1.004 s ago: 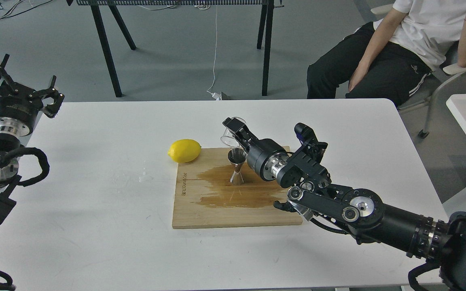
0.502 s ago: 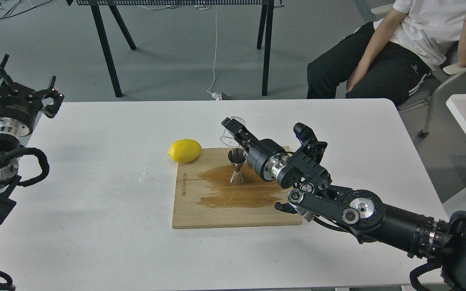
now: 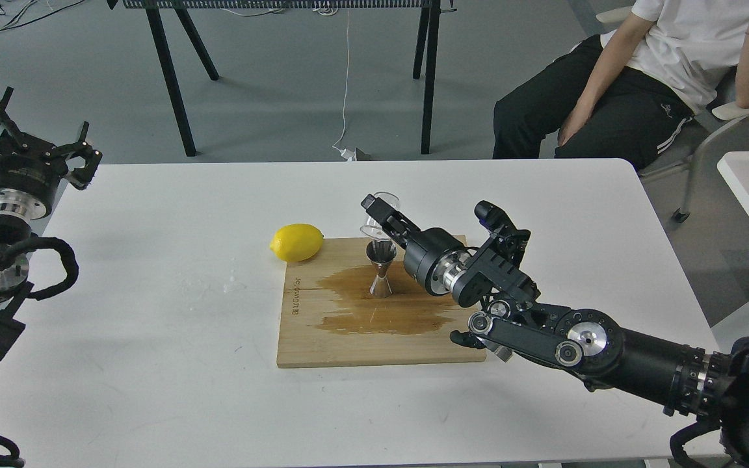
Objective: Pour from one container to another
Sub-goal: 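Pull the right gripper back away from the jigger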
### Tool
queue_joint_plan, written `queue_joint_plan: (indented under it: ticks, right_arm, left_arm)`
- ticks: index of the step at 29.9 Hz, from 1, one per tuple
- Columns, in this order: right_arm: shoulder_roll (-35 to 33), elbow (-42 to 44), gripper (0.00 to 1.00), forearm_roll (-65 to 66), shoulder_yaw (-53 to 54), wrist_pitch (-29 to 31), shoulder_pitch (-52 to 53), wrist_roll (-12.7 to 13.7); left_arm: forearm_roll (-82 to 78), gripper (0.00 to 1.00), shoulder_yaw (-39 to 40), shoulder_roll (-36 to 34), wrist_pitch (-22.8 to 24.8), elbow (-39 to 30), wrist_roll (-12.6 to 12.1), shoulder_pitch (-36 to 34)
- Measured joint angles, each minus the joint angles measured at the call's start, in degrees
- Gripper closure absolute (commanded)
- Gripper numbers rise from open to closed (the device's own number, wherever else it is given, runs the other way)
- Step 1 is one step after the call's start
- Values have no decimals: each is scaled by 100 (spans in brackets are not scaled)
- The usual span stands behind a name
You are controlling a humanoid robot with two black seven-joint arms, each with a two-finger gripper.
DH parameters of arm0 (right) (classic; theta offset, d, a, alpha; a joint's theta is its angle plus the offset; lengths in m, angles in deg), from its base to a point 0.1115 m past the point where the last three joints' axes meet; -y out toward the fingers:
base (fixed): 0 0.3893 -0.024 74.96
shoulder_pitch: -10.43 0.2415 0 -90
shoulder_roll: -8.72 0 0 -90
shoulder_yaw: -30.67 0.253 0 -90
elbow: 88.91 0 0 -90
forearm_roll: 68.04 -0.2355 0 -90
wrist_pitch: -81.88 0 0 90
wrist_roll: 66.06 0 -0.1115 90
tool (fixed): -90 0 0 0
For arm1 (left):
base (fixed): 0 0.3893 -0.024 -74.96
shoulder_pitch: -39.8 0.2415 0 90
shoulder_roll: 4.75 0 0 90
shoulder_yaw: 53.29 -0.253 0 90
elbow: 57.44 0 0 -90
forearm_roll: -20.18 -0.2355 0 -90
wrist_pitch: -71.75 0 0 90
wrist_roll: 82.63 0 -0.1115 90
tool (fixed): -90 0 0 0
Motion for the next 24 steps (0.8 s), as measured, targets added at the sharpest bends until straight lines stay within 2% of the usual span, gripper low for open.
queue_joint_plan:
  ticks: [10,14,24]
  right_arm:
    - [-88,-82,61,-319,201,43,-56,76]
    - [-258,-283,61,-980,535,95,-100,92]
    - [-1166,-1240,61,-3264,1672,267,-593,155]
  left_arm:
    - [4,0,3,-9,0,-1,8,-5]
    - [6,0,14,-9,0,0,8,-6]
    - [9,0,19,0,1,-5,8,-7]
